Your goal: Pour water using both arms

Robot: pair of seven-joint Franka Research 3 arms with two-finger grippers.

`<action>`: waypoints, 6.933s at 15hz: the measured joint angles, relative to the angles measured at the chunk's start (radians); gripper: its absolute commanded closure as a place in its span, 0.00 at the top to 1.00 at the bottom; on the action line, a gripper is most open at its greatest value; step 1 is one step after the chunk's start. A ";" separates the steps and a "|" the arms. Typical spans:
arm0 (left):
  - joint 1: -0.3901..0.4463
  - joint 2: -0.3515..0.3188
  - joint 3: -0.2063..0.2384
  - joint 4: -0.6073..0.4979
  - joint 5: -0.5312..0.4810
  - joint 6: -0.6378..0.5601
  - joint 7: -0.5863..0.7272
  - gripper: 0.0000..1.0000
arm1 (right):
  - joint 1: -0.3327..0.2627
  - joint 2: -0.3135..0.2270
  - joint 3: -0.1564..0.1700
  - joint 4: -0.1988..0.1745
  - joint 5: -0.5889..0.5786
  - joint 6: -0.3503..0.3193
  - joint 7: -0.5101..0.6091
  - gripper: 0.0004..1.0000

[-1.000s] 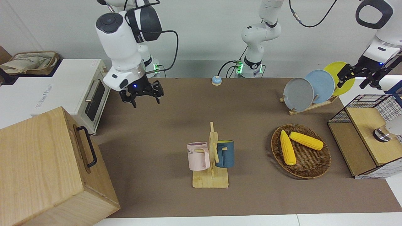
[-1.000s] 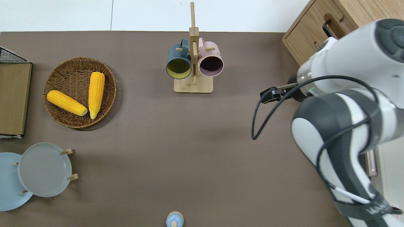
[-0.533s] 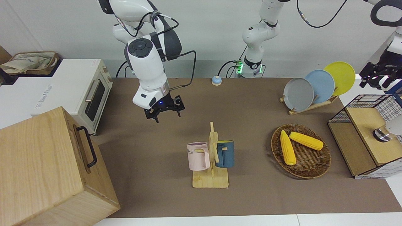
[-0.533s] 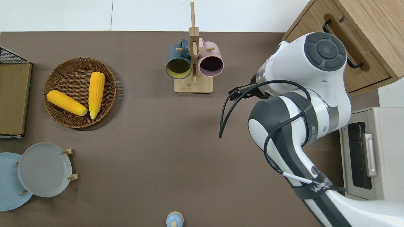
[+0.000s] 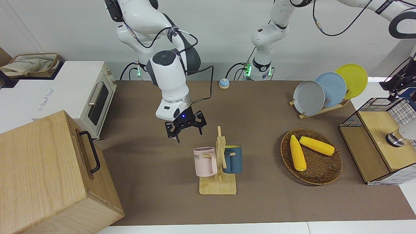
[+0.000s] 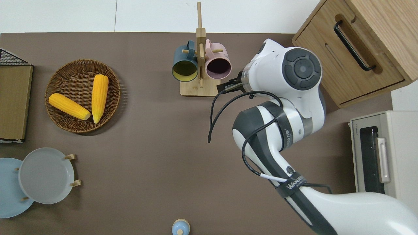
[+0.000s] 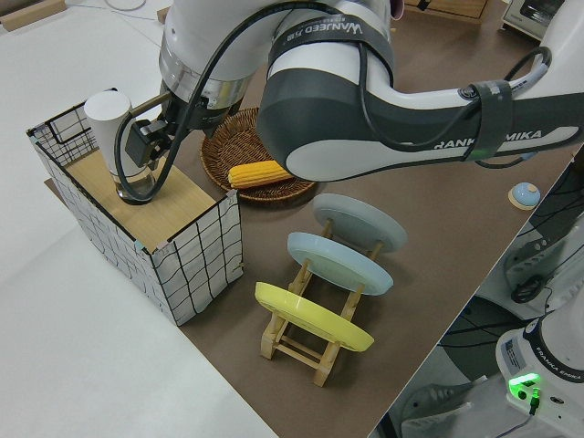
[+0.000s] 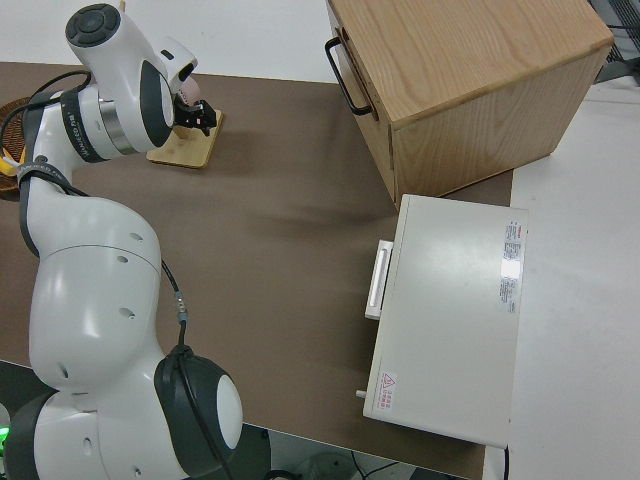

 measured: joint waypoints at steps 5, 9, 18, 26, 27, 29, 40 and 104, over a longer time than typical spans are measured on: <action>0.003 0.036 -0.001 -0.024 -0.118 0.113 0.053 1.00 | 0.012 0.056 -0.005 0.002 -0.105 0.143 -0.068 0.92; 0.003 0.082 -0.002 -0.026 -0.142 0.202 0.104 1.00 | 0.011 0.071 -0.015 0.012 -0.172 0.221 -0.091 0.75; 0.003 0.136 -0.018 -0.025 -0.190 0.322 0.129 1.00 | 0.012 0.099 -0.015 0.064 -0.187 0.237 -0.090 0.28; 0.003 0.172 -0.024 -0.012 -0.291 0.366 0.268 0.79 | 0.012 0.103 -0.015 0.071 -0.187 0.238 -0.054 0.00; 0.003 0.173 -0.026 -0.009 -0.291 0.366 0.269 0.70 | 0.012 0.103 -0.015 0.072 -0.187 0.238 -0.048 0.00; 0.003 0.174 -0.029 -0.007 -0.293 0.373 0.269 0.57 | 0.012 0.104 -0.015 0.072 -0.187 0.238 -0.040 0.00; 0.004 0.183 -0.036 -0.004 -0.338 0.400 0.254 0.09 | 0.008 0.104 -0.023 0.092 -0.187 0.234 -0.029 0.00; -0.347 -0.477 -0.251 -0.597 0.232 0.025 -0.773 0.00 | 0.313 0.250 0.011 0.192 0.293 -0.144 0.922 0.99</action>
